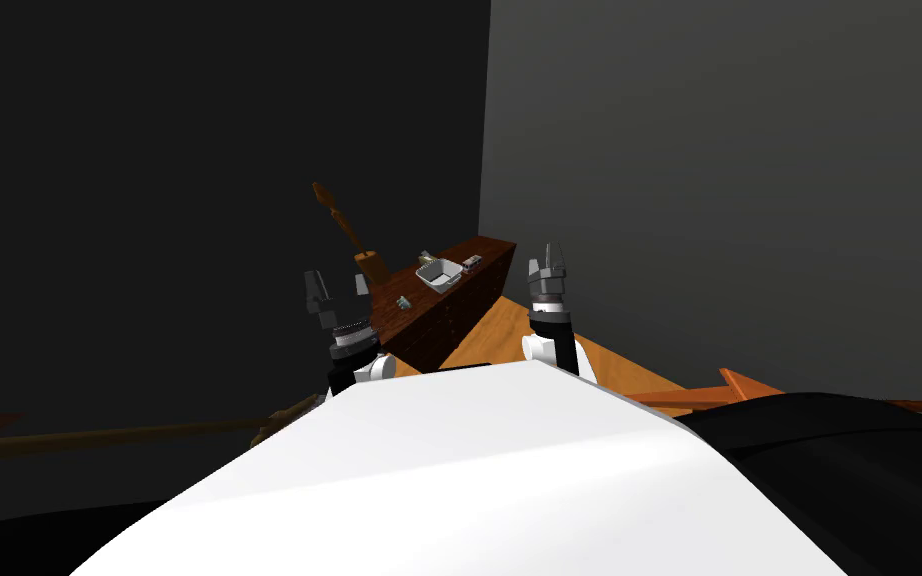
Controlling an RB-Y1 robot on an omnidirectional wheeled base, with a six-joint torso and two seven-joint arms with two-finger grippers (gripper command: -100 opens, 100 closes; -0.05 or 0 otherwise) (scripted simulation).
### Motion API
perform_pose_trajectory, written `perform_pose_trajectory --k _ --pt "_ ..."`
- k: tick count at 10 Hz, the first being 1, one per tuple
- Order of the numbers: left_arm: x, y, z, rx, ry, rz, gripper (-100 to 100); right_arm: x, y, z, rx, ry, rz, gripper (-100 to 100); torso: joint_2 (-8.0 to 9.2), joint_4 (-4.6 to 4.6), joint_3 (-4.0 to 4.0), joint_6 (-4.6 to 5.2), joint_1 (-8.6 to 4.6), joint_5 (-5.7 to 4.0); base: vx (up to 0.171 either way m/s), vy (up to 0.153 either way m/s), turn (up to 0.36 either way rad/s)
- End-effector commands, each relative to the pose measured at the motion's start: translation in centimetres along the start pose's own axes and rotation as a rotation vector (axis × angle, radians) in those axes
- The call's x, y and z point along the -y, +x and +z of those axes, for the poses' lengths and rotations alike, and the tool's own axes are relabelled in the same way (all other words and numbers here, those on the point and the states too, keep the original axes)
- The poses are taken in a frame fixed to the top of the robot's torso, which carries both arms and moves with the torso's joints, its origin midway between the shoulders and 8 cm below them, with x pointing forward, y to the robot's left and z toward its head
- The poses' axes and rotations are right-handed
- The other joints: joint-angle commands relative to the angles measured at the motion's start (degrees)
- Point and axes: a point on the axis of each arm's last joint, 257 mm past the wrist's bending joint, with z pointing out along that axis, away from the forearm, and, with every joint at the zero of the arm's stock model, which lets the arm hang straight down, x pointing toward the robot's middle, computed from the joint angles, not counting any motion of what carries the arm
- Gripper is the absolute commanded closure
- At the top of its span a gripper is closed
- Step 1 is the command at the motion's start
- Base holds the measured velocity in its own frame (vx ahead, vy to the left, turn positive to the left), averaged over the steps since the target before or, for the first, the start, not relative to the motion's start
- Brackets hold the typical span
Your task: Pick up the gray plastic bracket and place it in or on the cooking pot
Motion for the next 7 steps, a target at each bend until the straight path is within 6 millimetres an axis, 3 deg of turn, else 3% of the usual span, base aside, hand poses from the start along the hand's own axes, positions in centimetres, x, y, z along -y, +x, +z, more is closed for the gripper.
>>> perform_pose_trajectory --k 1,7 --pt "-0.7 0.1 0.1 -0.025 -0.025 0.013 -100 0.0 0.0 0.0 0.0 0.0 0.0 0 0.0 0.0 0.0 0.0 0.0 0.0 -0.031 -0.016 -0.04" --pt "-4.9 -0.7 0.5 -0.095 -0.166 0.096 -100 0.0 0.0 0.0 0.0 0.0 0.0 0 0.37 0.08 0.22 0.01 -0.17 -0.04 -0.089 -0.033 -0.046"
